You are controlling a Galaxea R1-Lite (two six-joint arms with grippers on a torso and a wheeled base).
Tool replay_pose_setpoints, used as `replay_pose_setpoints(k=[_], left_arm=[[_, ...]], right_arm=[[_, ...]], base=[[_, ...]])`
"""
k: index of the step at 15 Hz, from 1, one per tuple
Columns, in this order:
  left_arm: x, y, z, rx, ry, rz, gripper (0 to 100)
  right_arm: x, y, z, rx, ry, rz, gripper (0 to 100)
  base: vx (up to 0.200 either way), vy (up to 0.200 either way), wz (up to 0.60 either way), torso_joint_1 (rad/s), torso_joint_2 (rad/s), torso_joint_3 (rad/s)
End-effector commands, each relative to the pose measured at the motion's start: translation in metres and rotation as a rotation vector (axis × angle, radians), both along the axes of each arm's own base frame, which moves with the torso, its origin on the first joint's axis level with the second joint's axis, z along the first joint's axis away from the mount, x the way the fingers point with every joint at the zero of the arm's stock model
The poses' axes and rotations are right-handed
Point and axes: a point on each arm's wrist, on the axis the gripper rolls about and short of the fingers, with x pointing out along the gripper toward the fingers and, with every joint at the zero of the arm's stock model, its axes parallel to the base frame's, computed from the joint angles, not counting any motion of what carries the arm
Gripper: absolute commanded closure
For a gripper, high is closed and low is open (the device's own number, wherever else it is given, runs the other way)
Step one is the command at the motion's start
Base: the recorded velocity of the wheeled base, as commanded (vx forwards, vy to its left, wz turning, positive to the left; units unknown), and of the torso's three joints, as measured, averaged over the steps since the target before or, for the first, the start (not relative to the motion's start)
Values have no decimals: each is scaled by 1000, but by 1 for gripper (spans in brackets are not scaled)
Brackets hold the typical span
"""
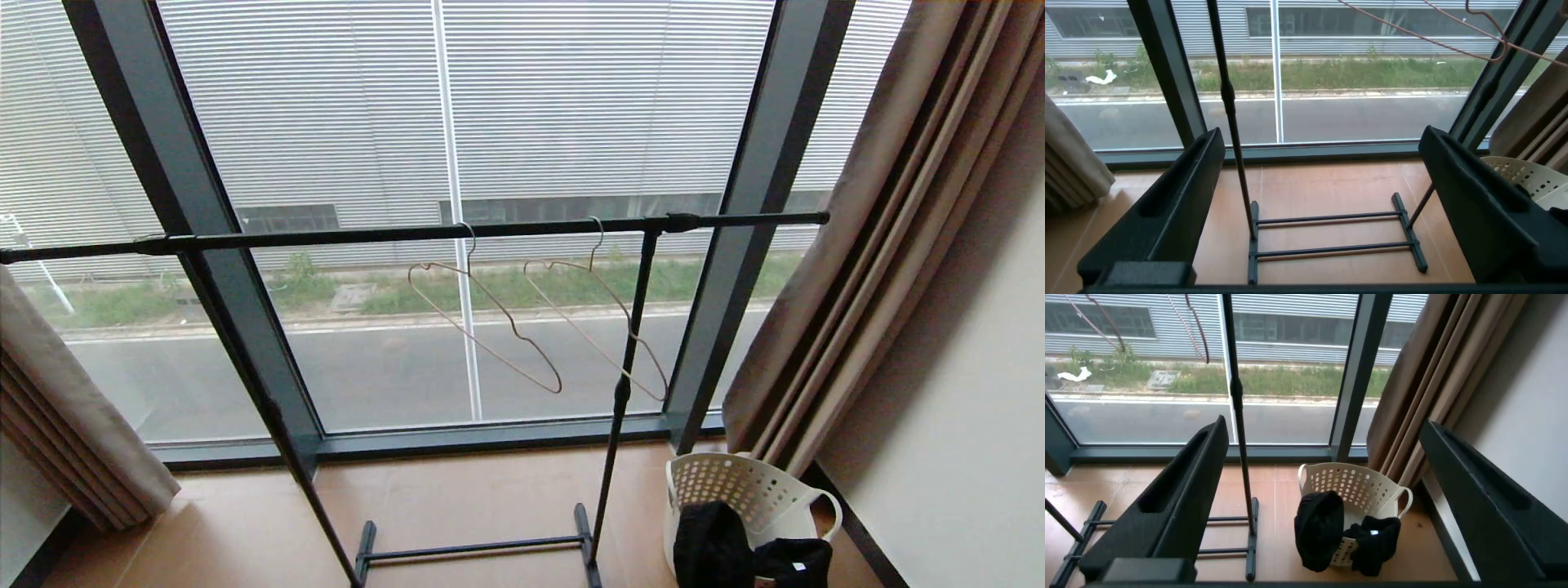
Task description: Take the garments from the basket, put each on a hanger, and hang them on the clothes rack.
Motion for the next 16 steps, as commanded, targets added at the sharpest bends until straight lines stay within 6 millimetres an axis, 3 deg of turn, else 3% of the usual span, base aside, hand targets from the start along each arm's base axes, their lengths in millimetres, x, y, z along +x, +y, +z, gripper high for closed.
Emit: replay_pose_setpoints(k=[1,16], left_arm=[[0,0,0,0,1,0,0],[0,0,0,15,2,-5,0]], right_arm=[[0,0,0,0,0,0,0],[0,1,0,-2,0,40,0]], base=[[0,0,0,0,0,0],[0,0,0,0,0,0]])
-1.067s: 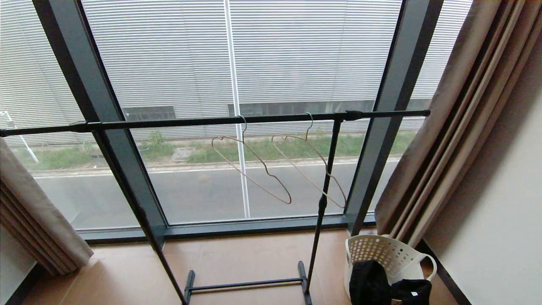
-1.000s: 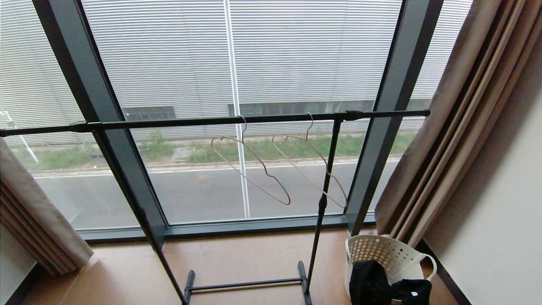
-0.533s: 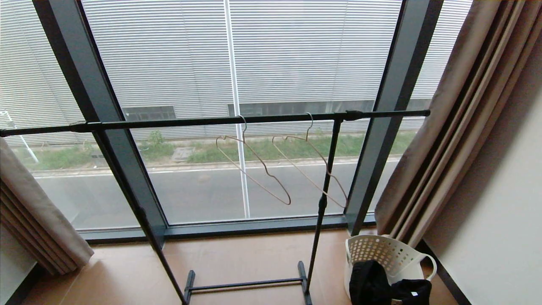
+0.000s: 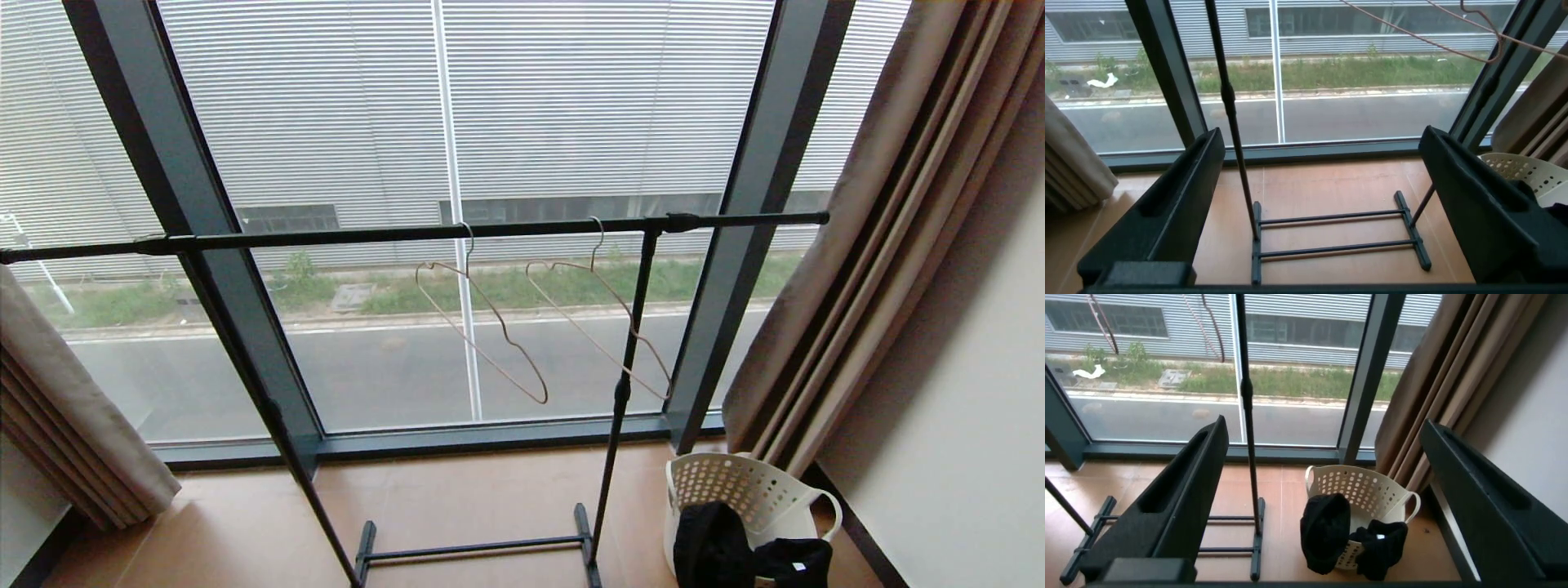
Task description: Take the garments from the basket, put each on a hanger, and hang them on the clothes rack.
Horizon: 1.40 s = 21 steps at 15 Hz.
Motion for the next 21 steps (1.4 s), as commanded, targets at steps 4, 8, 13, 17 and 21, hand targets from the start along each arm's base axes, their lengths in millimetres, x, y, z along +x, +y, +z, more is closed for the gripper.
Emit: replay_pose_setpoints(k=[4,8,13,17,21], left_arm=[[0,0,0,-11,1,0,0],[0,0,0,-14,0,0,0],[0,0,0,-15,0,0,0],[0,0,0,-17,0,0,0],[0,0,0,-17,0,0,0]], right_arm=[[0,0,0,-1,2,0,0],[0,0,0,-1,0,0,0],[0,0,0,-1,0,0,0],[0,0,0,-1,0,0,0],[0,0,0,-1,0,0,0]], base=[[0,0,0,0,0,0],[0,0,0,0,0,0],[0,0,0,-128,290,153],[0,0,0,-149,328,183],[0,0,0,-157,349,189]])
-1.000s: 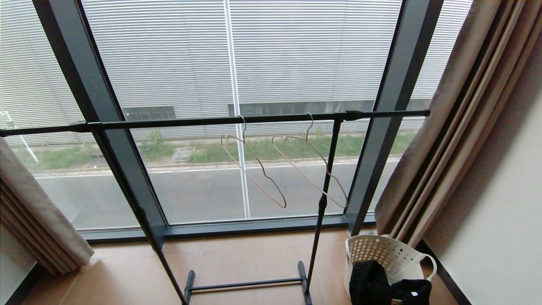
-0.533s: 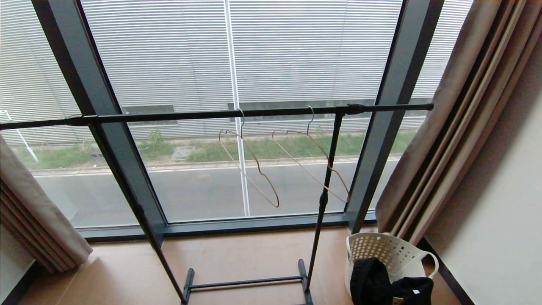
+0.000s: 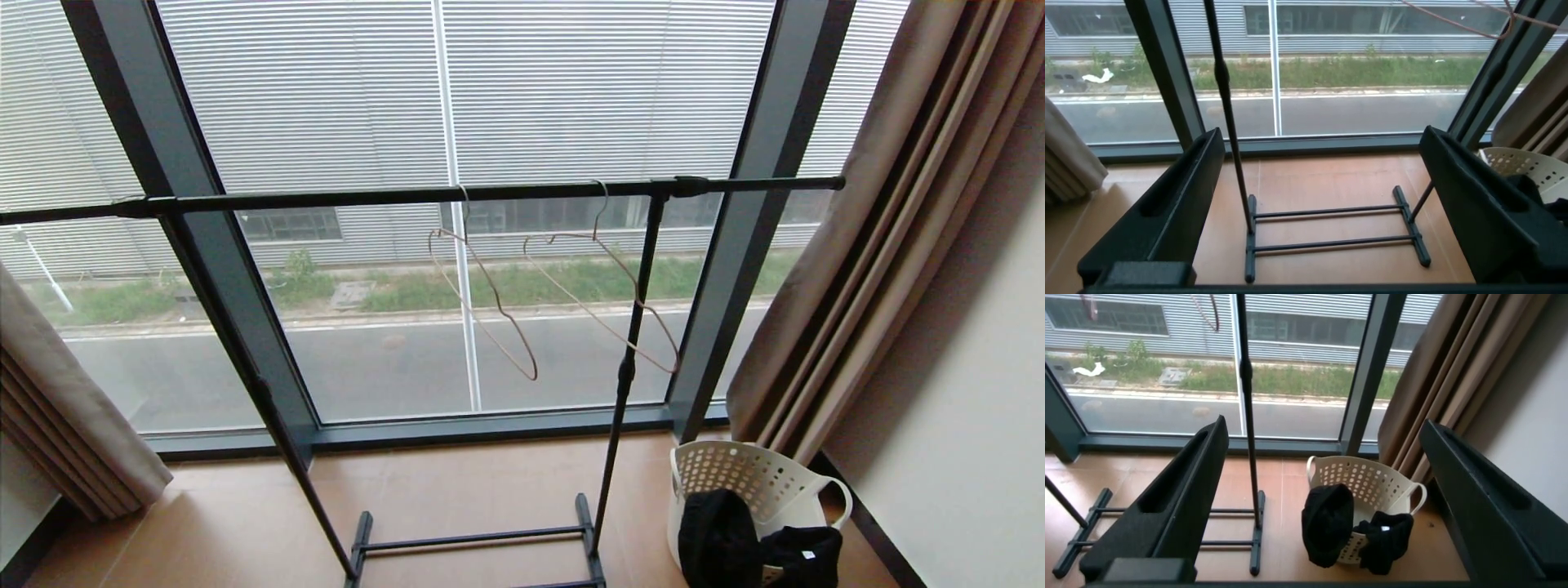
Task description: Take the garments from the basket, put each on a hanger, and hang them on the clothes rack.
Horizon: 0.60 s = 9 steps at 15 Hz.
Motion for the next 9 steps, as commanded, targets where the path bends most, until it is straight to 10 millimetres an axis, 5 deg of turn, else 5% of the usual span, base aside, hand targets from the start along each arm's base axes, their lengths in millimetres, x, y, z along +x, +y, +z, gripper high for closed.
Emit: replay_pose_setpoints(k=[1,9], left_arm=[[0,0,0,-1,1,0,0],[0,0,0,-1,1,0,0]], right_arm=[[0,0,0,0,1,0,0],[0,0,0,0,1,0,0]], base=[[0,0,0,-159,349,198],[0,0,0,-163,376,209]])
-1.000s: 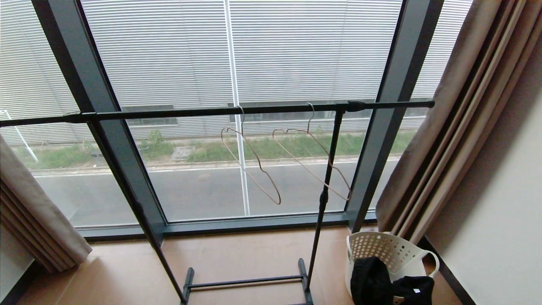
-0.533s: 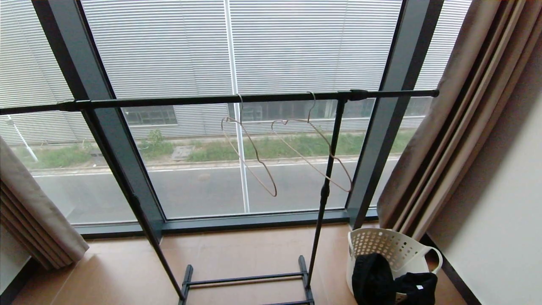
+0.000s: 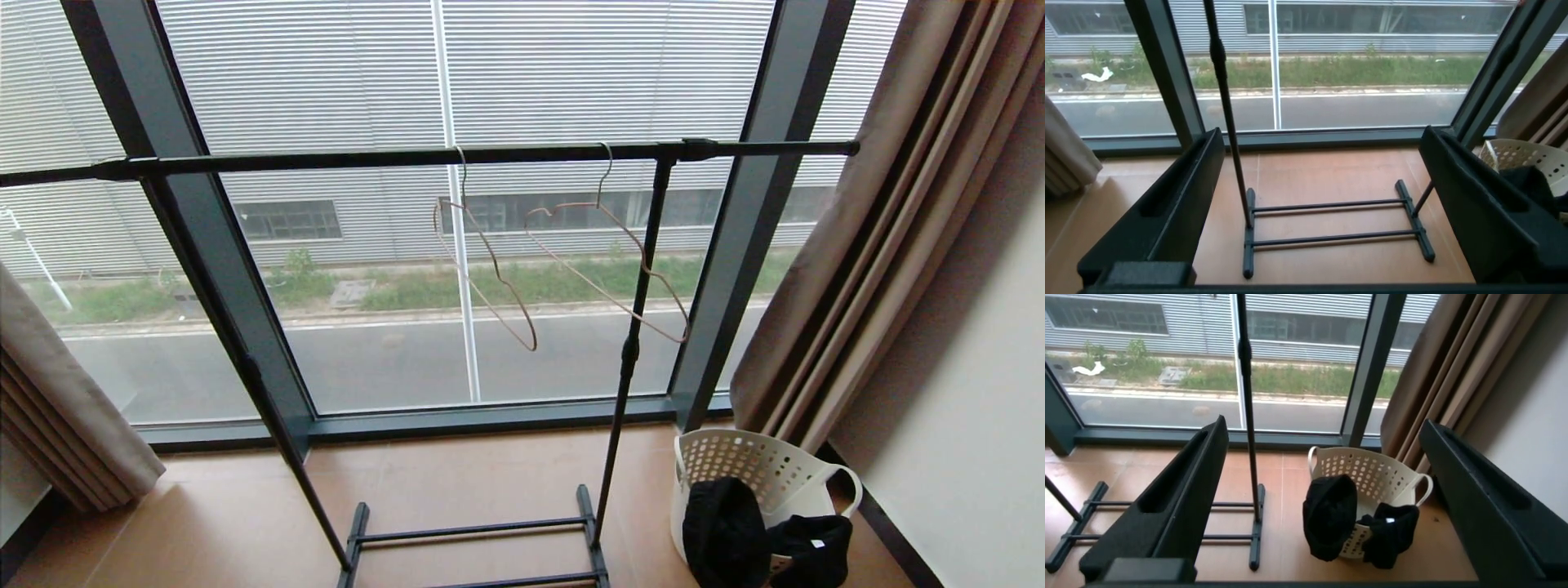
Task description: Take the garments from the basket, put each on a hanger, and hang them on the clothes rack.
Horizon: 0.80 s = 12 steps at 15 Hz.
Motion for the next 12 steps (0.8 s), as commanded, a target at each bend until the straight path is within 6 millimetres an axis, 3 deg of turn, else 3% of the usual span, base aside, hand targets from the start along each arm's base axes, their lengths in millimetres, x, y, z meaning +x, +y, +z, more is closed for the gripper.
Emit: replay_pose_setpoints(k=[1,12], left_arm=[[0,0,0,0,1,0,0],[0,0,0,0,1,0,0]], right_arm=[[0,0,0,0,1,0,0],[0,0,0,0,1,-1,0]], base=[[0,0,0,-207,471,271],[0,0,0,-211,534,320]])
